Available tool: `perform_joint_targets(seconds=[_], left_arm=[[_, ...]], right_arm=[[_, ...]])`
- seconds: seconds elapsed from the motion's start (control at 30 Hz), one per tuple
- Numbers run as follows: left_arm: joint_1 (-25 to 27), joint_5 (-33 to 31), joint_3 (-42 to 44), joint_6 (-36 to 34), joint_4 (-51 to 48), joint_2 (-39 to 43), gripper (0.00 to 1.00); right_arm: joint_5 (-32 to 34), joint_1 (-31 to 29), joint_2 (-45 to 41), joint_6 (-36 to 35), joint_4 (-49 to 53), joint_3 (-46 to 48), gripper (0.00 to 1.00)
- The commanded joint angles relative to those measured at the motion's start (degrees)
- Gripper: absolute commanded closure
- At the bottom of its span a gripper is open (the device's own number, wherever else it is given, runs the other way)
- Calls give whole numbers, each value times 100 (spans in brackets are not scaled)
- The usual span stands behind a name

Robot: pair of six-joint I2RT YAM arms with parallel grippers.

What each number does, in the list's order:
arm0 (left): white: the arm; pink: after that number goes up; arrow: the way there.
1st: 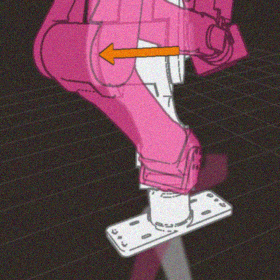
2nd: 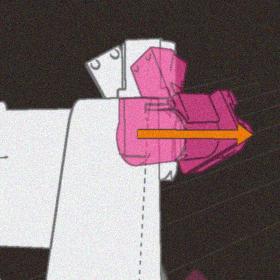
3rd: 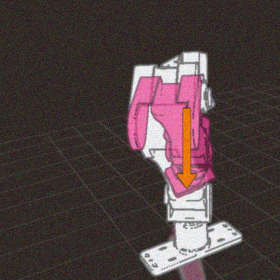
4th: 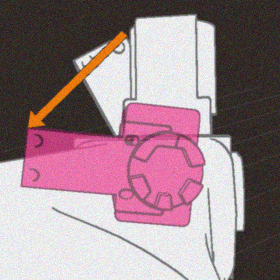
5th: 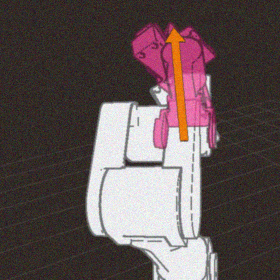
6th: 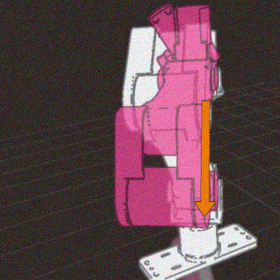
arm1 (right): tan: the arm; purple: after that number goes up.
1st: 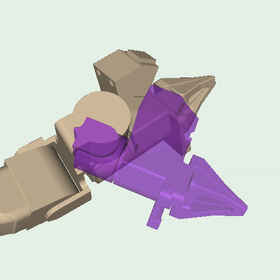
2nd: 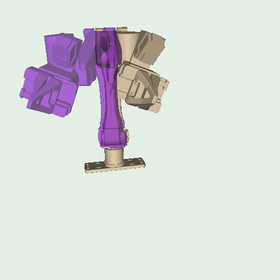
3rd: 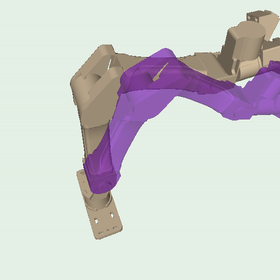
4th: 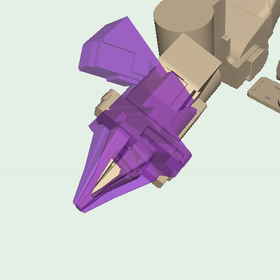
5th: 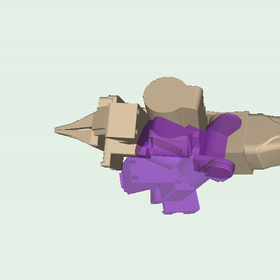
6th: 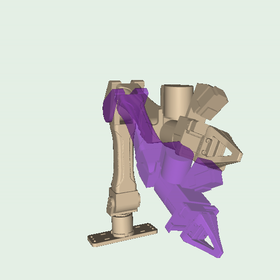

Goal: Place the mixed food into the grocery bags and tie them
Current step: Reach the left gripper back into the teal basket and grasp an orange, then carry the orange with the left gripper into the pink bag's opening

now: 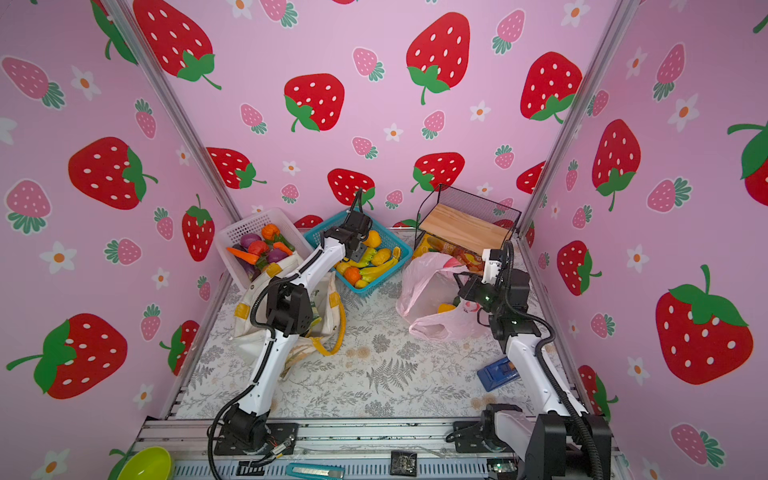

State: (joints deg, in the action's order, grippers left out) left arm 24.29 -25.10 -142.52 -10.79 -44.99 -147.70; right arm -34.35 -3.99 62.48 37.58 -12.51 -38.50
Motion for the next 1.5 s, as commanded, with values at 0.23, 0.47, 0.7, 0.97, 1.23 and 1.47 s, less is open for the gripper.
perform_joint_targets(seconds=[0.23, 0.47, 0.7, 0.97, 1.23, 1.47], left_arm=[[250, 266, 829, 459, 357, 1993, 50], [615, 757, 2638, 1062, 1002, 3708, 52], [1336, 1667, 5676, 1935, 2466, 5899, 55], [2325, 1992, 8179, 2767, 2996, 7575, 55], [3135, 2632, 8979, 3575, 4833, 6948, 56], [3249, 2518, 8251, 4217, 5973, 5555, 56]], right_arm=[[-78, 21, -27, 9, -141, 71, 100], [-58, 23, -14, 68, -143, 2, 100], [-33, 23, -37, 109, -93, -40, 100], [23, 26, -99, 62, 55, -144, 100], [-75, 17, -113, 157, 19, -177, 100], [-93, -151, -148, 222, 7, -101, 100]])
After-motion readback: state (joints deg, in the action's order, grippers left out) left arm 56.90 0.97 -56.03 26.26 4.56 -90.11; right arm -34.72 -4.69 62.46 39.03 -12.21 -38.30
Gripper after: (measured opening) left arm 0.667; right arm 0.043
